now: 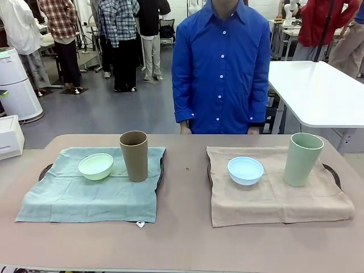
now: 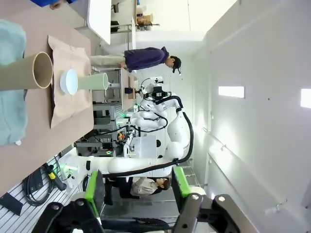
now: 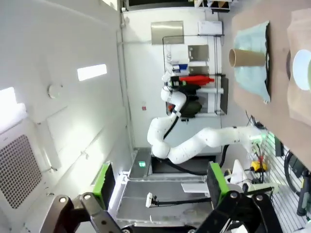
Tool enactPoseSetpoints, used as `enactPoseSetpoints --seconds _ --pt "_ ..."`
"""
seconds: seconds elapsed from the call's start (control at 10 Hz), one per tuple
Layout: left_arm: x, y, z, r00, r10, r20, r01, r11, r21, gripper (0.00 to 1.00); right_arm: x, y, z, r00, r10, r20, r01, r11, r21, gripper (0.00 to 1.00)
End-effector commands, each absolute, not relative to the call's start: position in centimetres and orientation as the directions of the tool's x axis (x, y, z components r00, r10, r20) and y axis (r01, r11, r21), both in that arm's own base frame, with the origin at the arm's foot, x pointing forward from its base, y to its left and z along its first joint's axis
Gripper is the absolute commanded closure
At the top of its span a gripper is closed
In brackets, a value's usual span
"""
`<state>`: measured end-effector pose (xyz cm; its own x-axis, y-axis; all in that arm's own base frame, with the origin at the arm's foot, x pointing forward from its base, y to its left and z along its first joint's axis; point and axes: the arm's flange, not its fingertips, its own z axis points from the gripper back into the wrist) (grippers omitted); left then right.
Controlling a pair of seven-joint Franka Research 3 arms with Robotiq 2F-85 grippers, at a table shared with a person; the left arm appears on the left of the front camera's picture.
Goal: Set up a tray with a mat and arrange the tableware.
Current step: Place the Picnic Bowl and Reusable plastic cup back onto the Handle tray in front of the human's position.
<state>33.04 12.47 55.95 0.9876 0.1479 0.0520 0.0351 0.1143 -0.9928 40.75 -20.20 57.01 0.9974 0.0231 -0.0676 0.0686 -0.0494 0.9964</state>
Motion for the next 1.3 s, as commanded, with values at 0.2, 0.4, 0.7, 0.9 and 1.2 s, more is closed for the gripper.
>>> enactPoseSetpoints --seconds 0.2,0.4,0.7,0.9,1.2 --pt "33.1 12.8 56.9 0.989 0.128 0.079 0.068 0.088 -0.994 0.26 40.7 -20.2 57.0 0.997 0.023 -0.068 0.069 -0.049 0.996 0.0" --pt "33.1 12.8 56.9 0.989 0.128 0.079 0.068 0.088 -0.994 0.26 39.5 -19.5 57.4 0.996 0.042 -0.076 0.076 -0.014 0.997 0.0" --pt "33.1 12.8 56.9 0.989 0.128 0.079 0.068 0.088 -0.994 0.26 39.2 -18.9 56.3 0.997 -0.019 -0.075 0.077 0.228 0.971 0.0" --pt "33.1 12.8 56.9 0.989 0.128 0.079 0.068 0.088 -0.994 0.26 39.8 -20.1 56.7 0.997 -0.014 -0.077 0.077 0.086 0.993 0.0" --pt "33.1 12.8 56.9 0.989 0.128 0.079 0.068 0.088 -0.994 0.26 39.8 -20.1 56.7 0.997 -0.014 -0.077 0.077 0.086 0.993 0.0"
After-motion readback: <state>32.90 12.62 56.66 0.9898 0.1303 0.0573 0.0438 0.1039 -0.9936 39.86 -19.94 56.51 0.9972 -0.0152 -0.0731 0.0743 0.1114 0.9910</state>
